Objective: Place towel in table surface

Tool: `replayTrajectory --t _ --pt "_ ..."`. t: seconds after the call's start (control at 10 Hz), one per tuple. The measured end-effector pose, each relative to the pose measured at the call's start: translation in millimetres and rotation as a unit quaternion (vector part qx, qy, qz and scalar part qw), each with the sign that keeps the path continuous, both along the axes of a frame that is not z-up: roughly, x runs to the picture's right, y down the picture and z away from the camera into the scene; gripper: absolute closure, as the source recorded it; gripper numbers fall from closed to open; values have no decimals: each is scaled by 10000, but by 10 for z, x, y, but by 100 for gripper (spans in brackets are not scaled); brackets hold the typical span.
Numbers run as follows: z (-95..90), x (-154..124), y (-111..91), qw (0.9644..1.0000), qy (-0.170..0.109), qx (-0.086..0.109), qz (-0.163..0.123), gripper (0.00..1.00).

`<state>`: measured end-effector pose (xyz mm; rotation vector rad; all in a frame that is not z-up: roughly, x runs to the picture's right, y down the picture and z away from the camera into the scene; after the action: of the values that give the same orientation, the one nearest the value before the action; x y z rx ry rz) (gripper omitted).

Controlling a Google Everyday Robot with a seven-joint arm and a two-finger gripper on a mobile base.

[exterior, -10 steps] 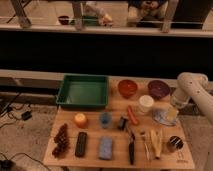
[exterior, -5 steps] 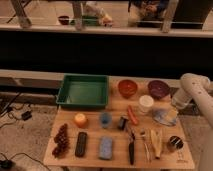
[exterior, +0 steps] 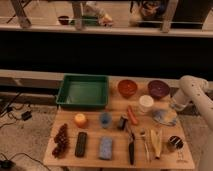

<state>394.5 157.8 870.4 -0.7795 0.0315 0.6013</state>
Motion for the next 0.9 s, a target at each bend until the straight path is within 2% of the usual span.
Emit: replayTrajectory --t 0.9 --pt "113 -5 154 9997 -111 -120 -154 20"
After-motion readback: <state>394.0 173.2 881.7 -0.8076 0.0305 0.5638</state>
